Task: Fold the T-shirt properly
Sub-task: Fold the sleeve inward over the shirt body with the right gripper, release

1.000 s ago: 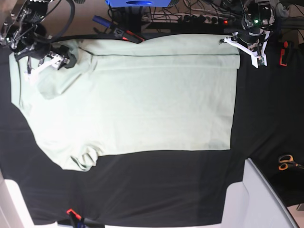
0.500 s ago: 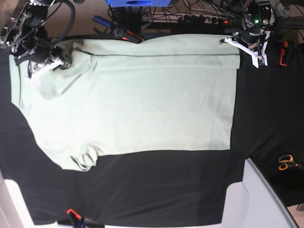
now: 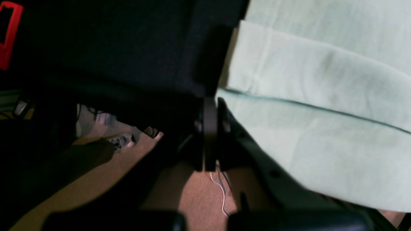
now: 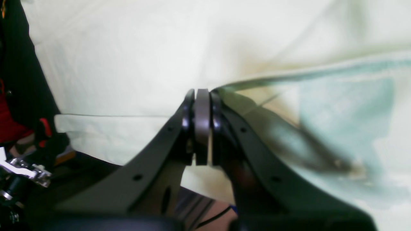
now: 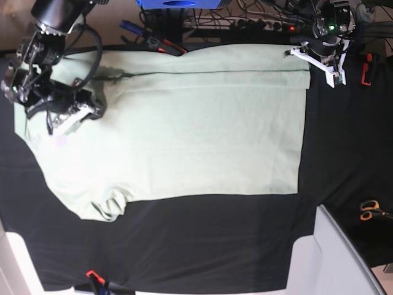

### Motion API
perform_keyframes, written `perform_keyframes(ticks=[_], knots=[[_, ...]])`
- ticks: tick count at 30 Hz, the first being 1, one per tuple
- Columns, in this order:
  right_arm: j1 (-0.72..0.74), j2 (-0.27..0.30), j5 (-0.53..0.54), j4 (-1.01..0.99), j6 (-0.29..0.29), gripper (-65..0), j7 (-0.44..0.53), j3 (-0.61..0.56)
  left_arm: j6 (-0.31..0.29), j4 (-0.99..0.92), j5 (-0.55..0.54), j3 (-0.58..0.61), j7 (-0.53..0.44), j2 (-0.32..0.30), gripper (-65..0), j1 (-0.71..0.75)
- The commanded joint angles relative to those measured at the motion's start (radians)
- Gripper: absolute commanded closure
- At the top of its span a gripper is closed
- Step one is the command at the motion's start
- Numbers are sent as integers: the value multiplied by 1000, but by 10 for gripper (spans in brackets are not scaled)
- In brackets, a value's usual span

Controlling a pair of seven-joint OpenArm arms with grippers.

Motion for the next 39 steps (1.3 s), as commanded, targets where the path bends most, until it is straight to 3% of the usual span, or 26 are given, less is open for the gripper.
perform_keyframes(ticks=[1, 5, 17, 28, 30, 36, 39], knots=[[26, 6, 19, 14, -16, -1, 13, -7, 1, 13, 5, -4, -12, -9, 0, 6], [63, 8, 19, 14, -63, -1, 14, -34, 1, 13, 5, -4, -12, -9, 0, 6], [195, 72, 19, -132, -65, -1, 30, -80, 1, 13, 7, -4, -12, -7, 0, 6], [218, 83, 19, -193, -65, -7, 37, -82, 1, 13, 8, -4, -10, -7, 0, 4], [221, 83, 19, -193, -65, -65, 36, -82, 1, 13, 8, -4, -10, -7, 0, 4], [249, 85, 19, -155, -54, -418, 45, -82, 1, 13, 8, -4, -10, -7, 0, 4], [224, 95, 22, -38, -17, -424, 69, -74, 1, 13, 8, -4, -10, -7, 0, 4]])
